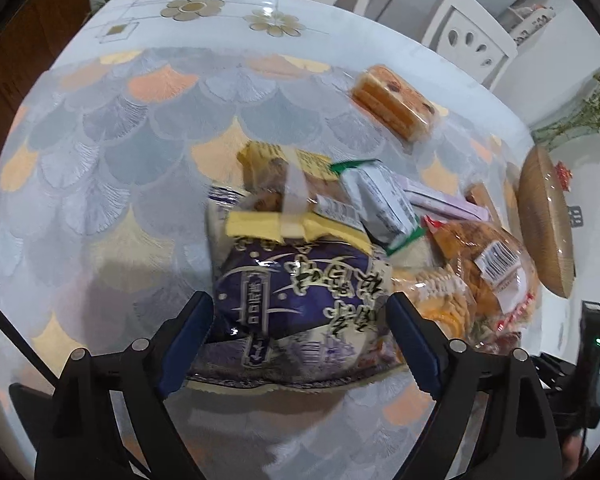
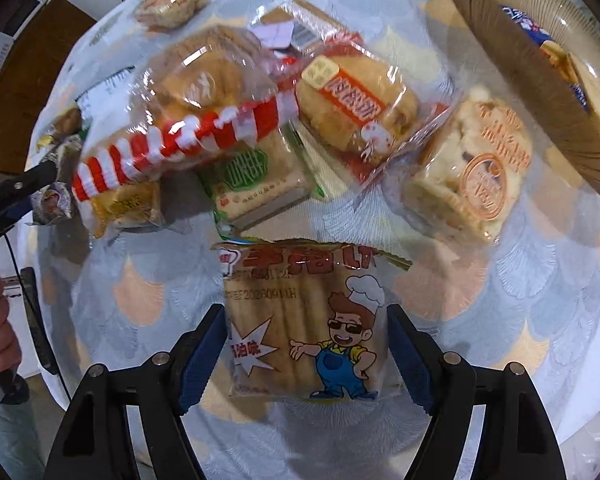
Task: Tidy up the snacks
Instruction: 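Grasp the chef stick-biscuit bag with the right tool while the left grasps the purple chip bag, then carry both bags over the amber bowl and release them inside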
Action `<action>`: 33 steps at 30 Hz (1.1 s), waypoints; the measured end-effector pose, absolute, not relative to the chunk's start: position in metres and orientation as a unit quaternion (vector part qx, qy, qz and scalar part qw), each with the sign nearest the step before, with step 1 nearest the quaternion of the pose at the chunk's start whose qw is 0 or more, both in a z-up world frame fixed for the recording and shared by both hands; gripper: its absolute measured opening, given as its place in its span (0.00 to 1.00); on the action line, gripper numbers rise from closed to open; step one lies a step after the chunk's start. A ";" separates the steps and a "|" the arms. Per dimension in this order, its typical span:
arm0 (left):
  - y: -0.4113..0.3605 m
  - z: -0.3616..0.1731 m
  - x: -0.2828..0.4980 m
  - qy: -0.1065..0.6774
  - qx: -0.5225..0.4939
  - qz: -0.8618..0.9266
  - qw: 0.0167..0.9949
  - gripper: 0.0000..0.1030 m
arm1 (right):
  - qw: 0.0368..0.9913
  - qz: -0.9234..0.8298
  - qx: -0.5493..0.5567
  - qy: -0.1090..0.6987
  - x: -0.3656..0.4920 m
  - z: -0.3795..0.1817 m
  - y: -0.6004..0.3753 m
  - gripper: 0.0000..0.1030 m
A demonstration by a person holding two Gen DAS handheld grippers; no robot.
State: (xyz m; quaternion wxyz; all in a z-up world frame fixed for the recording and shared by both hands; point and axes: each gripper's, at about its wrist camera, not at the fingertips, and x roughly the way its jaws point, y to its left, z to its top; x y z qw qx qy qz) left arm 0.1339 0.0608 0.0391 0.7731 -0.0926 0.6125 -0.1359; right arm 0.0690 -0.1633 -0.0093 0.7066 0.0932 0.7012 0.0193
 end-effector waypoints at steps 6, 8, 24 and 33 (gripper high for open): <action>0.048 0.031 0.135 0.611 -0.066 -0.127 0.778 0.90 | 0.714 0.004 0.057 0.698 0.072 -0.014 -0.148 0.66; 0.047 0.029 0.135 0.608 -0.063 -0.119 0.782 0.89 | 0.717 0.005 0.056 0.695 0.072 -0.013 -0.142 0.61; 0.054 0.049 0.078 0.590 -0.072 -0.095 0.798 0.68 | 0.723 0.028 0.082 0.685 0.031 0.002 -0.163 0.56; 0.059 0.099 0.056 0.545 -0.089 -0.076 0.831 0.68 | 0.744 0.050 0.095 0.659 0.031 0.030 -0.186 0.55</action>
